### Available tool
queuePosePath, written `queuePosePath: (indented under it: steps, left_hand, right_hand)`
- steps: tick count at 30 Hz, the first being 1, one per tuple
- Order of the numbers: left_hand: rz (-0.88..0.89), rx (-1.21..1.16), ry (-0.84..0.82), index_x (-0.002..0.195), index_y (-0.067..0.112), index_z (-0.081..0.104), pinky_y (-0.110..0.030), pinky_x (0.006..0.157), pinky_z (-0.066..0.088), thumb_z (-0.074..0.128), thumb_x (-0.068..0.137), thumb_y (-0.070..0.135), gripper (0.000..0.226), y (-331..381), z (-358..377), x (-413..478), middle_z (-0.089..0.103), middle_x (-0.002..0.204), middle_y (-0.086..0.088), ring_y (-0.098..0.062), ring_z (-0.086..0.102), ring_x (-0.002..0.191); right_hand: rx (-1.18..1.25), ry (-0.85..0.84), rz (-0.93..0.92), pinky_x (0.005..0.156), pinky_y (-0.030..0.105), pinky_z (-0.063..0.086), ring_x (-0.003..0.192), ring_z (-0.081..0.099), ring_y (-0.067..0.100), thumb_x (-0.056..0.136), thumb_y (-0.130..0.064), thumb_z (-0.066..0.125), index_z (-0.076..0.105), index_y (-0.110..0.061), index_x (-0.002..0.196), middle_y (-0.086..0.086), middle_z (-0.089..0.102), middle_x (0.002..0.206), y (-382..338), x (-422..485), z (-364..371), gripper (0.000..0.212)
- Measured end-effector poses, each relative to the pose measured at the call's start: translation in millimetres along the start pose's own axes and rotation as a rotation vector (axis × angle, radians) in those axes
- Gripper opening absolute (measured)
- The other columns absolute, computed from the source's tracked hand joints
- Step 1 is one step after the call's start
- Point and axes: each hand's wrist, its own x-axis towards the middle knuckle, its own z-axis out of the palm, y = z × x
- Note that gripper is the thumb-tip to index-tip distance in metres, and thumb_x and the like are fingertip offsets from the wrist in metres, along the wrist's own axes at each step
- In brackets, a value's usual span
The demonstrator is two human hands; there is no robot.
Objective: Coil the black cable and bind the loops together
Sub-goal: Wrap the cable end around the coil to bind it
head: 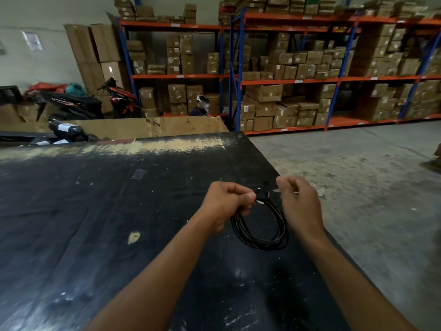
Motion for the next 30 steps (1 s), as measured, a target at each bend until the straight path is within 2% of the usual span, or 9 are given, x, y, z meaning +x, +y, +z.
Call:
queuePosePath:
  steps: [3, 8, 10, 14, 17, 22, 25, 28, 30]
  left_hand:
    - [-0.094, -0.130, 0.038, 0.083, -0.002, 0.072, -0.024, 0.056, 0.057, 0.071, 0.084, 0.000, 0.002, 3.6, -11.7, 2.3, 0.071, 0.071, -0.012, -0.014, 0.068, 0.059]
    - [-0.195, -0.361, 0.082, 0.080, -0.006, 0.069, -0.015, 0.045, 0.052, 0.066, 0.086, -0.004, 0.006, 14.5, -22.9, 4.4, 0.070, 0.070, -0.016, -0.009, 0.063, 0.047]
    - [-0.222, -0.411, 0.121, 0.082, -0.009, 0.066, -0.015, 0.043, 0.051, 0.065, 0.087, -0.006, 0.005, 16.6, -26.3, 1.4, 0.068, 0.073, -0.020, -0.009, 0.061, 0.042]
    - [-0.278, -0.429, 0.149, 0.089, -0.013, 0.060, -0.016, 0.040, 0.051, 0.059, 0.087, -0.013, 0.002, 15.2, -33.7, -9.1, 0.060, 0.081, -0.025, -0.011, 0.058, 0.036]
    - [-0.312, -0.339, 0.121, 0.082, -0.007, 0.059, -0.019, 0.039, 0.051, 0.050, 0.088, -0.015, 0.014, 10.4, -43.9, -17.0, 0.057, 0.073, -0.018, -0.010, 0.058, 0.037]
    - [-0.447, -0.213, 0.035, 0.076, 0.001, 0.058, -0.021, 0.037, 0.051, 0.050, 0.094, -0.002, 0.020, 0.5, -49.6, -39.9, 0.059, 0.071, -0.012, -0.015, 0.061, 0.049]
    - [-0.477, 0.217, -0.112, 0.086, 0.003, 0.067, -0.021, 0.039, 0.050, 0.054, 0.097, 0.025, 0.028, -3.3, -56.8, -59.8, 0.070, 0.063, -0.011, -0.016, 0.066, 0.050]
    - [-0.253, 0.677, -0.112, 0.091, 0.002, 0.071, -0.027, 0.056, 0.052, 0.042, 0.098, 0.051, 0.057, -3.8, -60.3, -69.4, 0.072, 0.076, -0.011, -0.022, 0.068, 0.066]
    - [-0.117, 0.467, -0.220, 0.099, 0.007, 0.074, -0.032, 0.073, 0.054, 0.043, 0.096, 0.055, 0.057, -1.7, -56.9, -74.7, 0.075, 0.094, -0.012, -0.025, 0.070, 0.086]
  right_hand:
    - [-0.107, 0.011, -0.398, 0.068, 0.011, 0.043, 0.080, 0.058, -0.001, 0.089, -0.041, 0.059, 0.064, -0.031, 0.087, -0.019, 0.063, 0.084, -13.2, -16.7, -13.2, 0.011]
    - [-0.822, -0.216, -0.602, 0.090, 0.050, 0.047, 0.120, 0.051, 0.031, 0.067, -0.080, 0.054, 0.071, -0.021, 0.100, 0.004, 0.064, 0.119, -13.9, -62.9, -3.6, 0.070]
    - [-0.956, -0.255, -0.563, 0.095, 0.060, 0.045, 0.124, 0.052, 0.036, 0.063, -0.070, 0.070, 0.068, -0.018, 0.097, 0.007, 0.065, 0.119, -16.2, -75.0, 1.1, 0.062]
    - [-0.840, -0.113, -0.689, 0.091, 0.057, 0.049, 0.104, 0.064, 0.033, 0.058, -0.009, 0.082, 0.063, -0.015, 0.085, 0.003, 0.070, 0.086, -21.9, -85.6, 5.1, 0.033]
    - [-0.697, -0.186, -0.789, 0.085, 0.047, 0.051, 0.093, 0.065, 0.027, 0.063, -0.011, 0.079, 0.066, -0.014, 0.097, 0.004, 0.069, 0.087, -32.5, -89.0, -1.6, 0.036]
    - [-0.517, -0.322, -0.590, 0.071, 0.035, 0.040, 0.087, 0.051, 0.018, 0.085, -0.016, 0.060, 0.064, -0.019, 0.094, -0.008, 0.057, 0.082, -54.9, -94.1, -8.5, 0.010]
    - [-0.588, -0.482, -0.330, 0.067, 0.037, 0.035, 0.077, 0.045, 0.016, 0.093, -0.023, 0.045, 0.049, -0.027, 0.084, -0.010, 0.047, 0.076, -66.2, -91.3, -12.6, 0.011]
    - [-0.481, -0.652, 0.005, 0.061, 0.036, 0.035, 0.064, 0.049, 0.017, 0.096, -0.029, 0.047, 0.048, -0.025, 0.071, -0.003, 0.052, 0.068, -76.2, -87.7, -20.3, 0.025]
    - [-0.368, -0.691, 0.136, 0.060, 0.034, 0.033, 0.058, 0.047, 0.016, 0.097, -0.028, 0.050, 0.049, -0.021, 0.066, -0.001, 0.052, 0.062, -79.6, -88.7, -24.4, 0.032]
